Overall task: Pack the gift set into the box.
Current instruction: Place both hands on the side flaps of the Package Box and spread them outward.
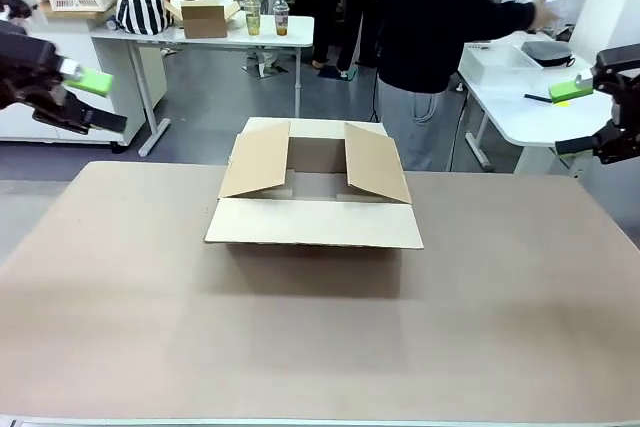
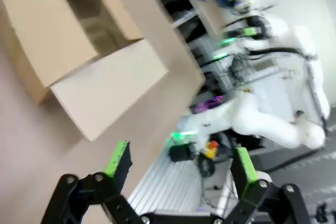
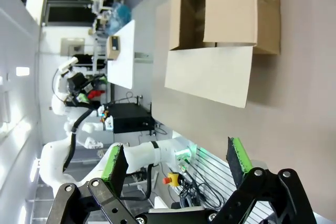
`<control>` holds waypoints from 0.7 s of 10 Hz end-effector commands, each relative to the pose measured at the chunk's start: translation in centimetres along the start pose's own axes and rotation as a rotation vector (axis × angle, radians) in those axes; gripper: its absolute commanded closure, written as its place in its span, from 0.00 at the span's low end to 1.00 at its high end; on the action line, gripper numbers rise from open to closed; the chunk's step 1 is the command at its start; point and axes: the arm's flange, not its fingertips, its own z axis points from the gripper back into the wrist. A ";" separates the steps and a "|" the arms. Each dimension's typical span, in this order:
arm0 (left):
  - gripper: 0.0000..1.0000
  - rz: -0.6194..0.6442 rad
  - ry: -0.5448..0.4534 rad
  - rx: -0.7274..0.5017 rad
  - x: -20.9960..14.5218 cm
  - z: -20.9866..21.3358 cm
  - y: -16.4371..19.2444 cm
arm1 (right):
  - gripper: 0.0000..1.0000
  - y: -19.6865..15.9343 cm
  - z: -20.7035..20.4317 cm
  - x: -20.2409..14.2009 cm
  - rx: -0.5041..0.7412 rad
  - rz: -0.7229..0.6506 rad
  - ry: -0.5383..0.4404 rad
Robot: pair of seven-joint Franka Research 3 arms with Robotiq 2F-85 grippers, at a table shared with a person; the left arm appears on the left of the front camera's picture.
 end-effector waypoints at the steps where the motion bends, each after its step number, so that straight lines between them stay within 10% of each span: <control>1: 0.00 0.078 0.256 0.290 5.8 -6.5 -4.2 | 0.00 0.1 -0.2 0.4 0.024 0.027 -0.007; 7: 0.00 -0.060 0.244 0.947 11.8 -24.6 -5.2 | 0.00 0.1 -0.2 0.4 0.024 0.027 -0.007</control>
